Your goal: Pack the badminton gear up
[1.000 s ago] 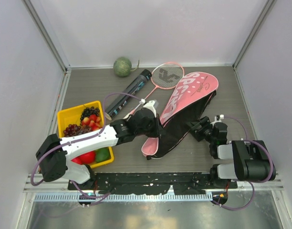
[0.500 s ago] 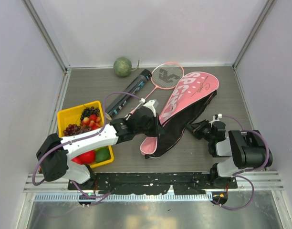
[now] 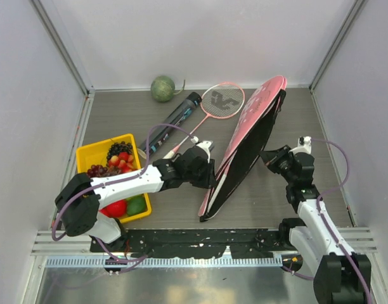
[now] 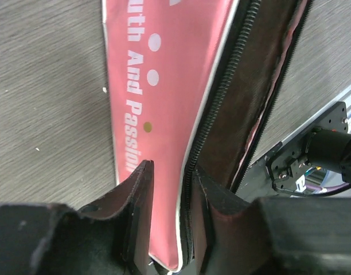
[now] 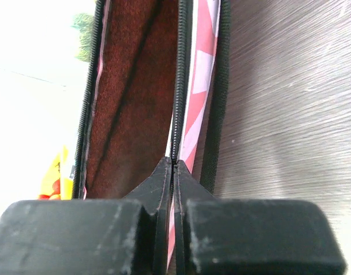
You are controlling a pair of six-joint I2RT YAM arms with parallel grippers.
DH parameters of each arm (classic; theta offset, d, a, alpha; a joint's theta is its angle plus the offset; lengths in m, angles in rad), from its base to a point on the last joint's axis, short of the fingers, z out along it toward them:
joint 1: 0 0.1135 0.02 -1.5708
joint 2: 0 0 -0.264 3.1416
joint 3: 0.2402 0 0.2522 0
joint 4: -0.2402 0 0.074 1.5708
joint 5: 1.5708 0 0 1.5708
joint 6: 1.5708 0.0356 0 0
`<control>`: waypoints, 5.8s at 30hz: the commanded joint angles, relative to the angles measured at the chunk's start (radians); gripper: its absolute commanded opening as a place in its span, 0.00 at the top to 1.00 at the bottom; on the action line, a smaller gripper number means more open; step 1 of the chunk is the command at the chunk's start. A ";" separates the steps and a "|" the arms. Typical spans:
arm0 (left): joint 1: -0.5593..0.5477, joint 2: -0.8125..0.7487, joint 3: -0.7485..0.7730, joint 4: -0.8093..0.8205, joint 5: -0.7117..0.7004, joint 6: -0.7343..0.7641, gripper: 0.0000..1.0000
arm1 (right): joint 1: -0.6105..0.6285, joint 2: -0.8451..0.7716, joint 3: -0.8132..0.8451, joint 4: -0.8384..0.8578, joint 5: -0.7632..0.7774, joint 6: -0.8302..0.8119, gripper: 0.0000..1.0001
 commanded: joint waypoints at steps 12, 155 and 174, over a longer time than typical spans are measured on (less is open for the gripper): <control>-0.031 -0.058 0.002 0.005 -0.040 0.083 0.54 | 0.001 -0.057 0.329 -0.534 0.158 -0.278 0.95; 0.174 0.031 0.309 -0.367 -0.220 0.795 0.48 | 0.368 0.454 0.734 -0.682 0.448 -0.478 0.95; 0.381 0.387 0.386 -0.404 -0.203 0.896 0.43 | 0.319 0.400 0.721 -0.663 0.350 -0.485 0.95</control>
